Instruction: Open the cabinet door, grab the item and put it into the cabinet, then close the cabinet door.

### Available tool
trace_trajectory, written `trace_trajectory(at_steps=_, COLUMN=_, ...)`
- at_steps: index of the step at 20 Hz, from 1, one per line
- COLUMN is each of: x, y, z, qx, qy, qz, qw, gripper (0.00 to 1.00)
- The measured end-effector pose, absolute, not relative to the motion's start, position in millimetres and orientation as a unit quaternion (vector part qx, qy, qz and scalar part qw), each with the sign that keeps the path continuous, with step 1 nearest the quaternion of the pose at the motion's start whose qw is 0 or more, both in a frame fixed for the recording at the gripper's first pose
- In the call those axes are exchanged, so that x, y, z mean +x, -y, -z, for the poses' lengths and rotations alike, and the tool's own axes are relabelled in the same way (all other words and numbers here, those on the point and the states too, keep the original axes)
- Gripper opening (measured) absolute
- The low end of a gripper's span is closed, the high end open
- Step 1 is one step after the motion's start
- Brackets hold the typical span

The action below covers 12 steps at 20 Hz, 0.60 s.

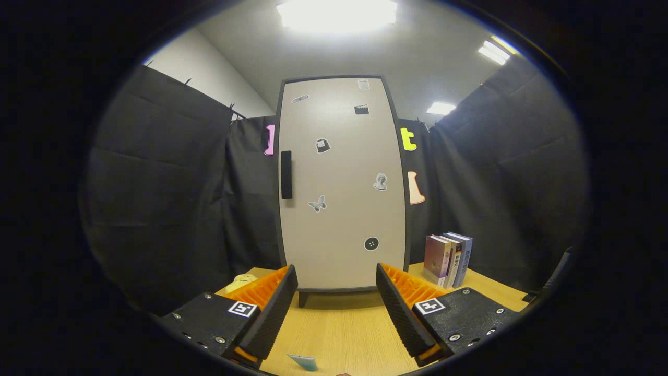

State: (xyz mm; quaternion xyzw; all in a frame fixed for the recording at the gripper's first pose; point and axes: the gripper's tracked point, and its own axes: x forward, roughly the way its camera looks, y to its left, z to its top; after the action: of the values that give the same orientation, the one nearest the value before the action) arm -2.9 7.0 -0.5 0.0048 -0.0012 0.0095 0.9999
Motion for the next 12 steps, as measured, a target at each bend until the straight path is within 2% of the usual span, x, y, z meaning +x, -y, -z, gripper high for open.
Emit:
trace_trajectory(at_steps=6, x=12.8, y=-10.2, z=-21.9, qx=0.008, qy=0.007, qz=-0.015, qw=1.000, gripper=0.94)
trace_trajectory(at_steps=12, x=57.2, y=-19.4, z=-50.5, qx=0.016, qy=0.002, qz=-0.031, qw=0.999, gripper=0.94)
